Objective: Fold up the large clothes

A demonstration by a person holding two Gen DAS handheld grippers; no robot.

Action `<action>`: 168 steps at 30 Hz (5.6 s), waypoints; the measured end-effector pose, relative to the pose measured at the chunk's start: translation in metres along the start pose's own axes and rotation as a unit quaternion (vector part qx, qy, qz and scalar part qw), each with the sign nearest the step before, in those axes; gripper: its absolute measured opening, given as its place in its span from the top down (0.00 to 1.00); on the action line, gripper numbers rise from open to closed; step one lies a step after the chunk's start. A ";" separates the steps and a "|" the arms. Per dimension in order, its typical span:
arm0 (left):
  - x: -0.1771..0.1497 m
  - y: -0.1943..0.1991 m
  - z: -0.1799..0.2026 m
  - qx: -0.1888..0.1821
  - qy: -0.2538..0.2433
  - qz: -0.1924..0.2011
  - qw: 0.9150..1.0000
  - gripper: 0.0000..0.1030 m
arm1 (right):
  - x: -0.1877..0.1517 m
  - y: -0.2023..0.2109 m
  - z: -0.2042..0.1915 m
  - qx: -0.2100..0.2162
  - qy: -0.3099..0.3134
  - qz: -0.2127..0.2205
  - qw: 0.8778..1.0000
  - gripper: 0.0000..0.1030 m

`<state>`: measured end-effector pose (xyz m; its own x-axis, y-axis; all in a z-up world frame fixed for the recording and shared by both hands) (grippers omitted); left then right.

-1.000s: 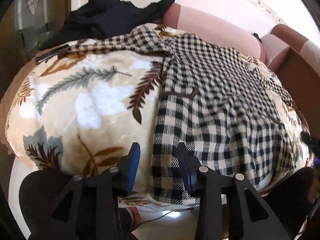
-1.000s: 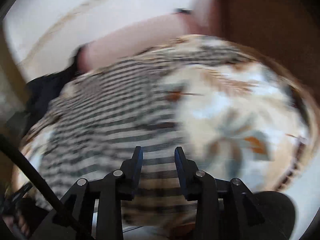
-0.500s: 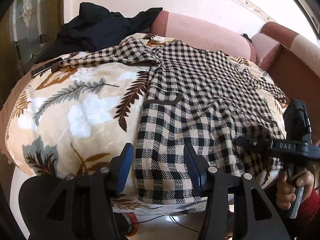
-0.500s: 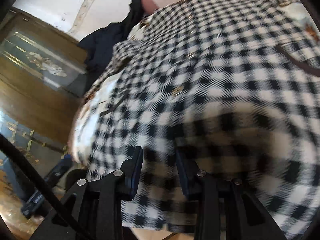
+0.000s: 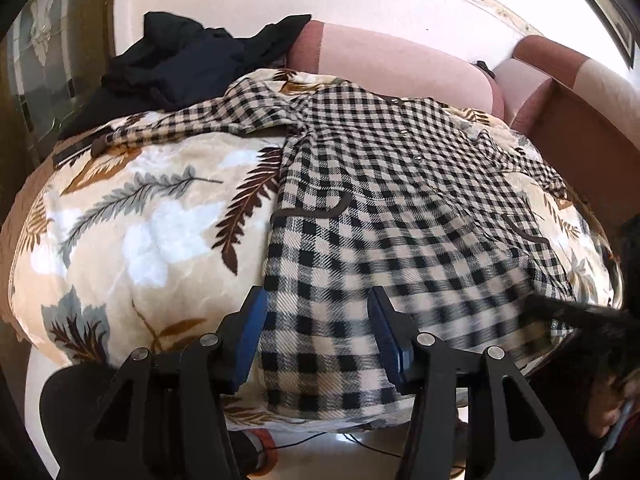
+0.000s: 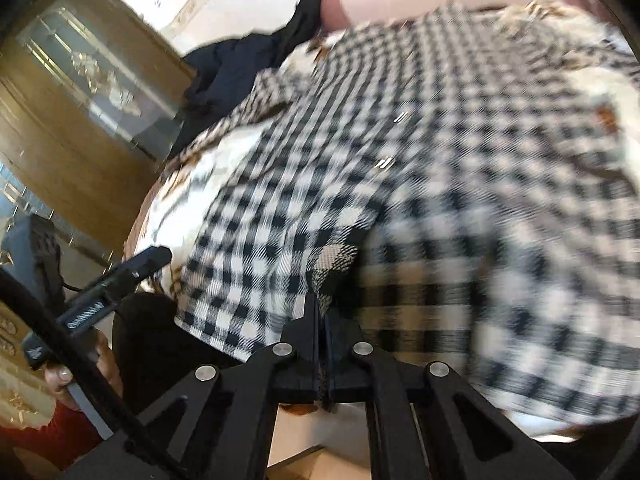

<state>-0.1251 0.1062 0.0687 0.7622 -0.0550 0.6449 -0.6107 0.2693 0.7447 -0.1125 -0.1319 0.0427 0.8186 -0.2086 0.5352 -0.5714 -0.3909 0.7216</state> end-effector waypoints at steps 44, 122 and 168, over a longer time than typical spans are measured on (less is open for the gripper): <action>0.088 -0.054 -0.129 0.082 0.149 0.017 0.985 0.38 | 0.079 -0.006 0.005 -0.116 0.027 0.024 0.993 0.58; 0.180 -0.082 -0.072 -0.038 0.128 0.066 0.989 0.33 | 0.176 -0.093 0.027 -0.112 0.013 0.051 0.992 0.40; 0.154 -0.223 -0.042 0.010 0.080 -0.101 0.992 0.67 | 0.291 -0.064 0.137 -0.333 -0.055 0.076 0.938 0.65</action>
<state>0.1379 0.0783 -0.0051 0.8923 0.0474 0.4489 -0.4458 0.2481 0.8601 0.1703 -0.2907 0.0918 0.7052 -0.3215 0.6319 -0.5619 0.2902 0.7747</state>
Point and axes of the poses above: each gripper's, at about its wrist camera, not at the fingertips, and y roughly against the way its jaws point, z to its right, x to its top, the point moved 1 cm from there along -y, roughly the way its jaws point, and after that the axes turned 5 degrees about y, right-handed, at the moved point
